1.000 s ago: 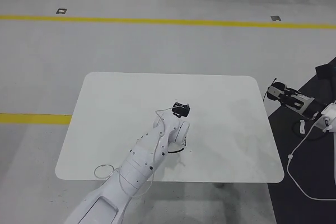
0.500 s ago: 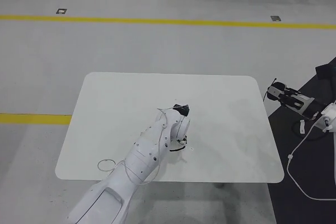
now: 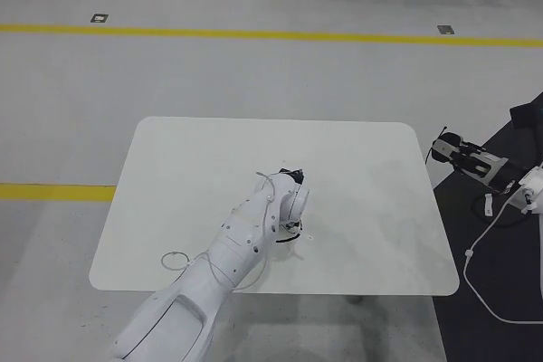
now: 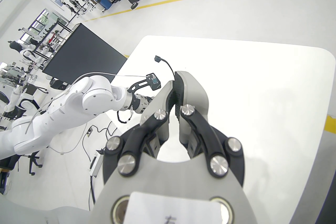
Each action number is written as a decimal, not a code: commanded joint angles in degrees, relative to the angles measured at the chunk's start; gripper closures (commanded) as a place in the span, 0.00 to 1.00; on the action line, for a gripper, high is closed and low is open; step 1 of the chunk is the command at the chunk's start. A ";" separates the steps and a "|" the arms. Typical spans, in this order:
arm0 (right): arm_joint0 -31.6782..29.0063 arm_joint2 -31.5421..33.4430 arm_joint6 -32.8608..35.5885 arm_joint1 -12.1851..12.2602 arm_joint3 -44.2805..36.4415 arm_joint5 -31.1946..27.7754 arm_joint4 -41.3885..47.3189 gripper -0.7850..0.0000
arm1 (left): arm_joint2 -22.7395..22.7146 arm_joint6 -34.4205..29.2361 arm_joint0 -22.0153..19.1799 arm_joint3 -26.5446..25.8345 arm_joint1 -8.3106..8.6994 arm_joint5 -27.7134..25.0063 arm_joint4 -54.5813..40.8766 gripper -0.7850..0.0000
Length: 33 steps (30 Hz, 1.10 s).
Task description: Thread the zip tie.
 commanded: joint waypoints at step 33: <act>0.00 0.00 0.00 0.00 0.00 0.00 0.00 1.00 | -0.35 3.29 -3.30 9.24 -2.91 -0.93 -1.23 1.00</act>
